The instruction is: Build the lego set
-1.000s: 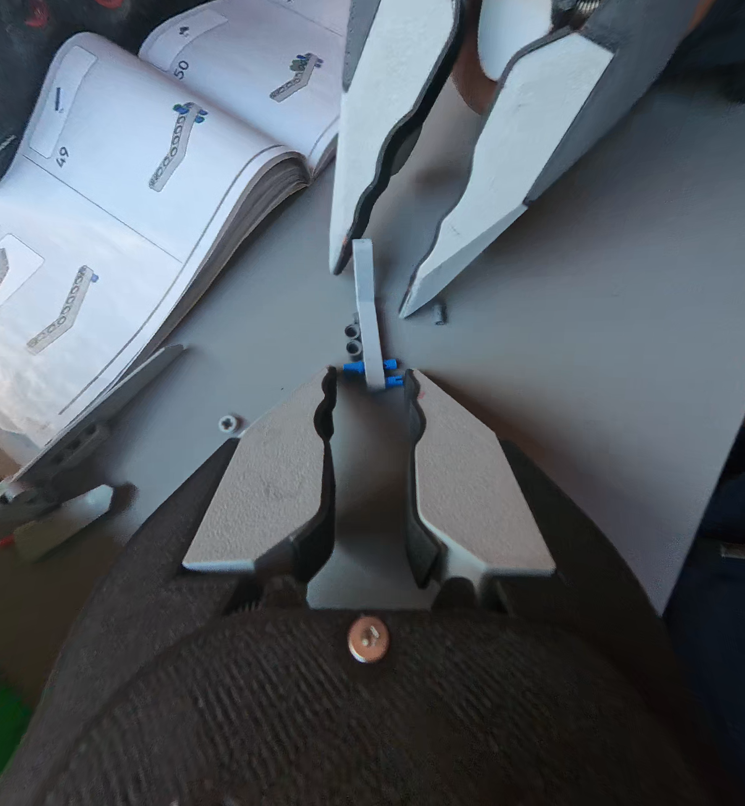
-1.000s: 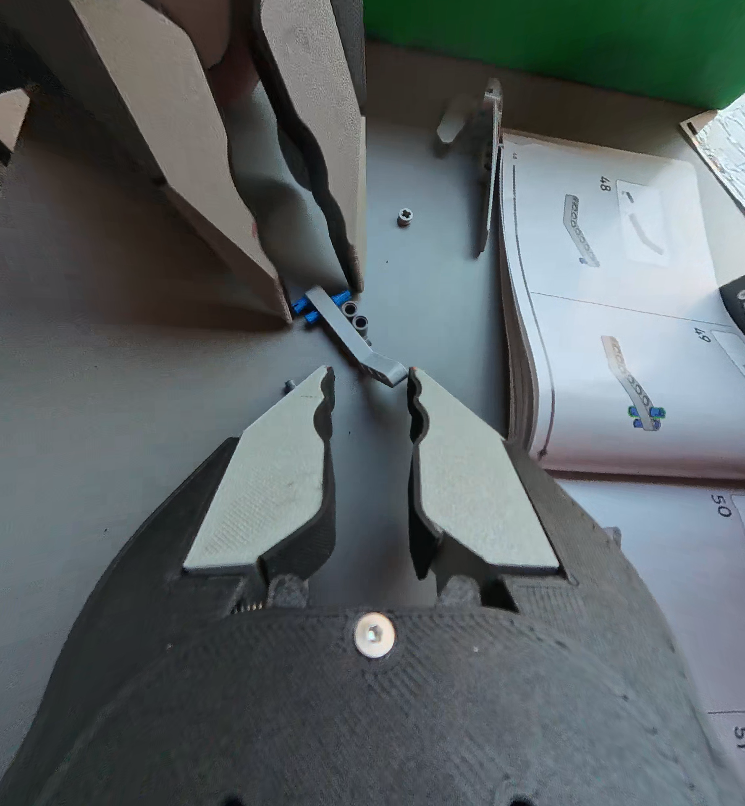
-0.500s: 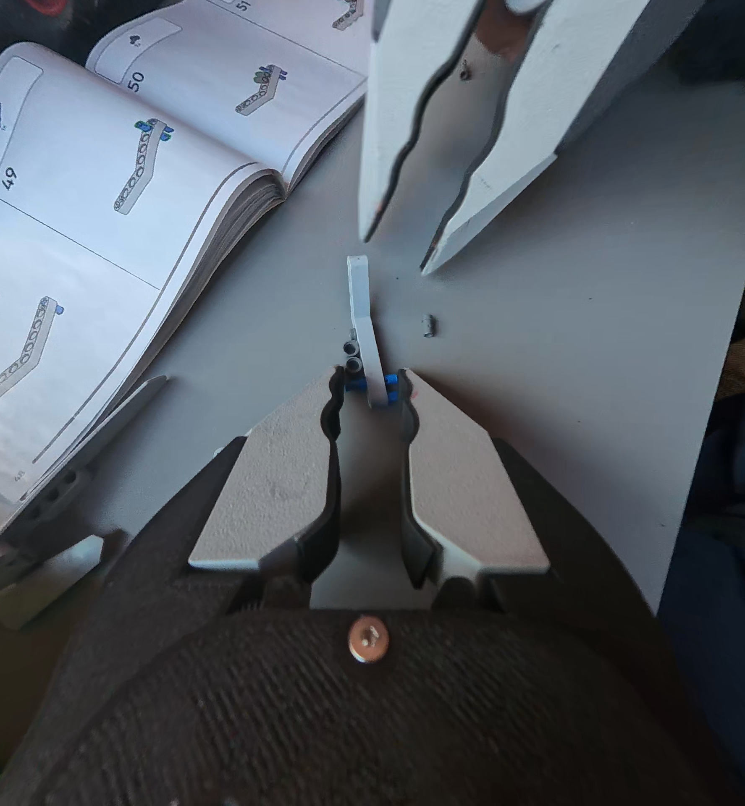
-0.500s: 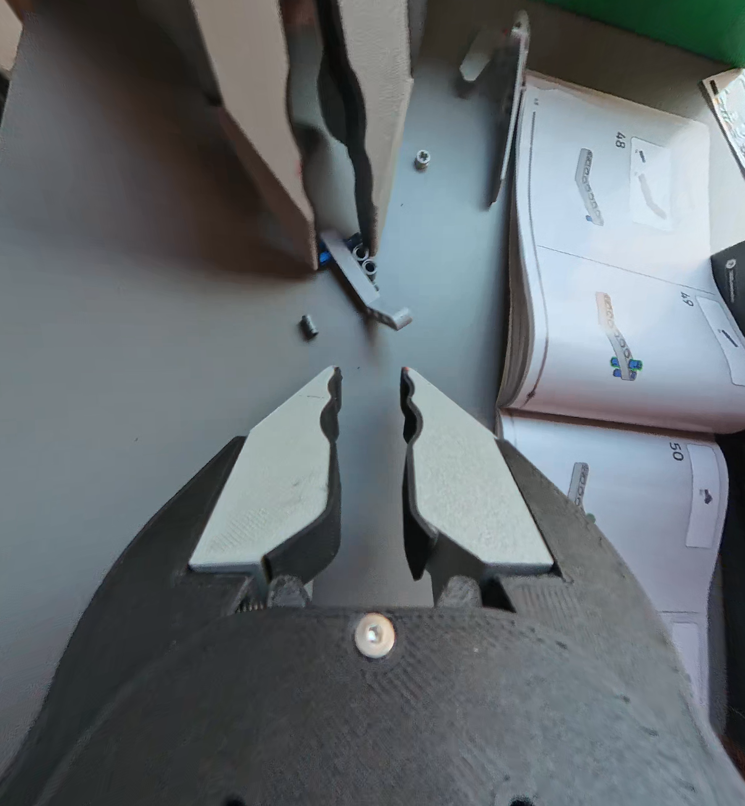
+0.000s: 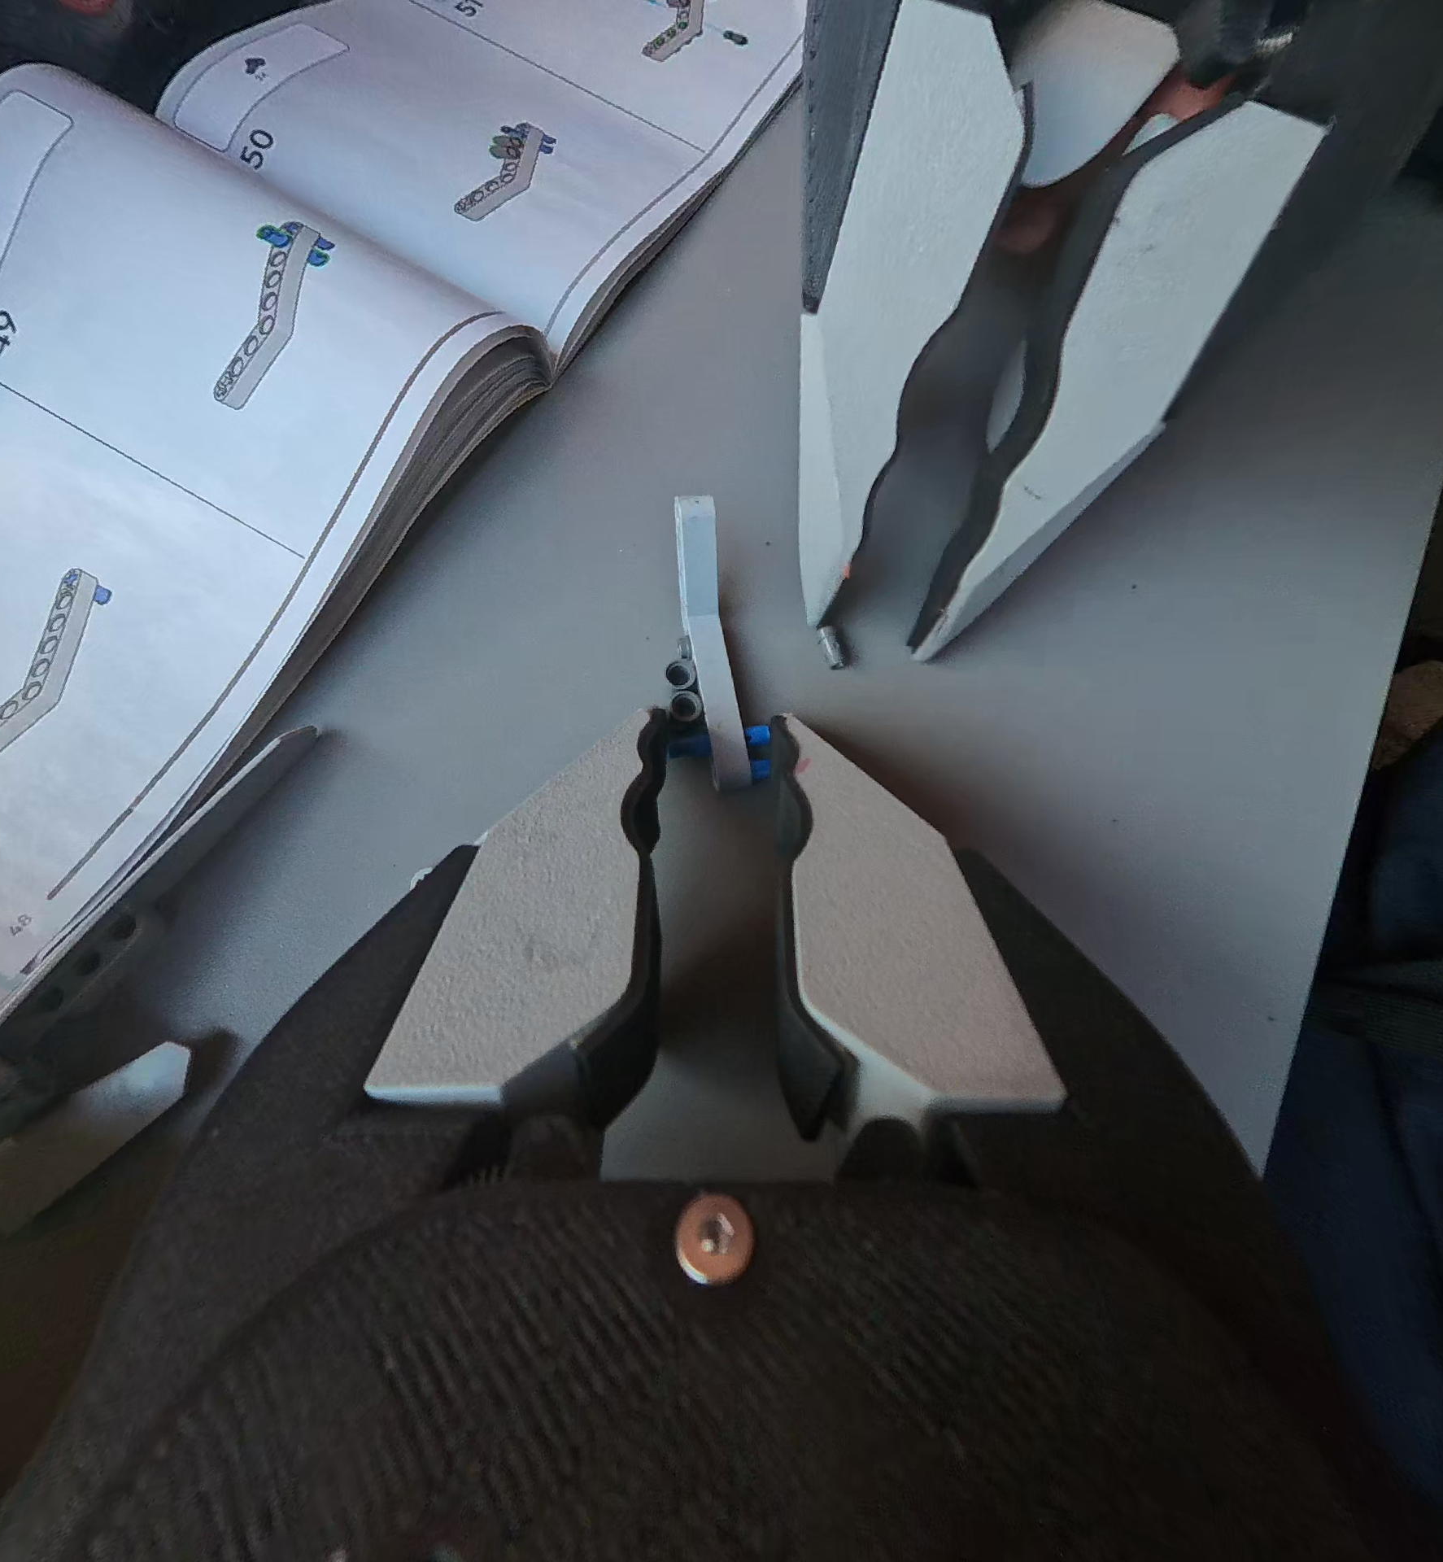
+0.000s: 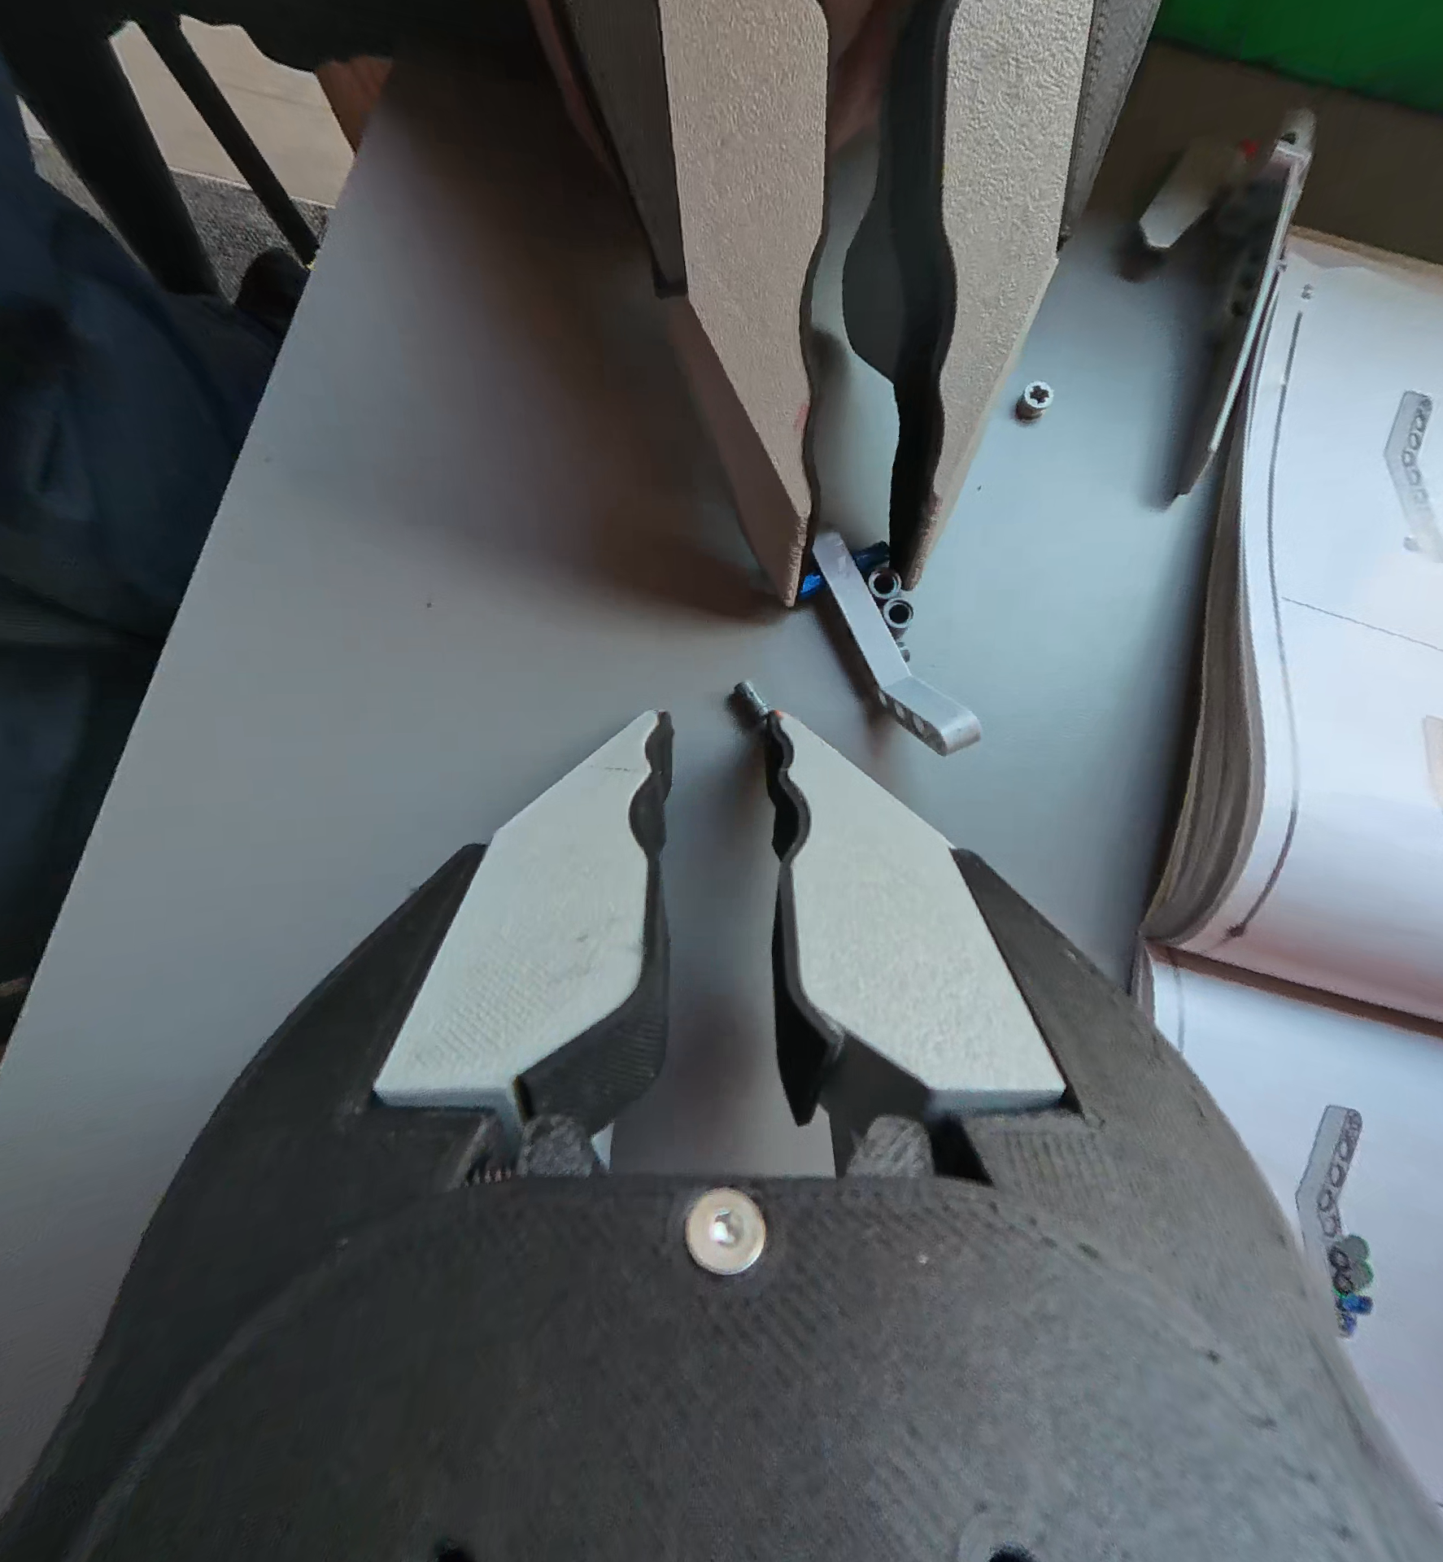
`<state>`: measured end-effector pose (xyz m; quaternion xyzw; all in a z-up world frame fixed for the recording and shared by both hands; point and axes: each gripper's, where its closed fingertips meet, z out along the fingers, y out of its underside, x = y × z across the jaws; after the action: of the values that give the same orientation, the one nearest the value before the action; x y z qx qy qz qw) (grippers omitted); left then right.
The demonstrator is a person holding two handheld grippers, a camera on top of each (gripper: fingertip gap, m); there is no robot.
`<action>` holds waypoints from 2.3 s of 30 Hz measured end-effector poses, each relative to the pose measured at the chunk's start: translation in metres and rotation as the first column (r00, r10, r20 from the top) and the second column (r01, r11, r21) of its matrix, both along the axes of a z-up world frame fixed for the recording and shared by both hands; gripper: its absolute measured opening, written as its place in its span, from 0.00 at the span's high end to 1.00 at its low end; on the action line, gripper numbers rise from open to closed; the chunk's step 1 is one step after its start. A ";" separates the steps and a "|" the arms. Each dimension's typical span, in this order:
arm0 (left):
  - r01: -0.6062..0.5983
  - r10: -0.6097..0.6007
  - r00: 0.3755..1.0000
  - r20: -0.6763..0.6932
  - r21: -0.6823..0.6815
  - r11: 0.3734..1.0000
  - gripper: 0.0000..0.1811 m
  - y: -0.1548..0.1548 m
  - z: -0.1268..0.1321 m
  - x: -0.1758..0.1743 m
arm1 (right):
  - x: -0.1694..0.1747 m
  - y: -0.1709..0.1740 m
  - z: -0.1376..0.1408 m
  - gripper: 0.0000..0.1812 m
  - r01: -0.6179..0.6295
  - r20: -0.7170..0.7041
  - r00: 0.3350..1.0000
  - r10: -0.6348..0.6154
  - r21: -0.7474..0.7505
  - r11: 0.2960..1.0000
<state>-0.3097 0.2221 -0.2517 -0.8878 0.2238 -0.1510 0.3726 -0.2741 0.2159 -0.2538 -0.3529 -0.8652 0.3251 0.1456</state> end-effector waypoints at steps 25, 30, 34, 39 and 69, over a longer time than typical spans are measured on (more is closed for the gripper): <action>0.083 -0.081 0.995 0.061 -0.031 0.996 0.89 -0.010 0.001 0.005 | -0.008 -0.030 0.002 0.94 -0.147 -0.140 0.975 0.171 0.163 0.976; 0.105 -0.102 0.992 0.073 -0.037 0.994 0.89 -0.015 0.001 0.004 | -0.008 -0.027 0.000 0.99 -0.131 -0.133 0.979 0.152 0.155 0.979; 0.103 -0.099 0.992 0.081 -0.041 0.994 0.89 -0.018 0.001 0.001 | -0.012 -0.019 0.000 0.98 -0.068 -0.132 0.987 0.090 0.162 0.984; 0.060 -0.058 0.997 0.048 -0.026 0.998 0.89 -0.019 0.000 -0.005 | -0.022 -0.013 0.001 0.96 0.033 -0.145 0.989 -0.007 0.181 0.983; -0.003 0.007 0.997 0.083 -0.041 0.999 0.89 -0.014 0.001 -0.008 | -0.026 -0.002 0.001 0.94 0.202 -0.052 0.979 -0.198 0.077 0.976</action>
<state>-0.3175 0.2078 -0.2504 -0.8889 0.2028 -0.1914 0.3636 -0.3005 0.2134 -0.2529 -0.4245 -0.8346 0.2806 0.2111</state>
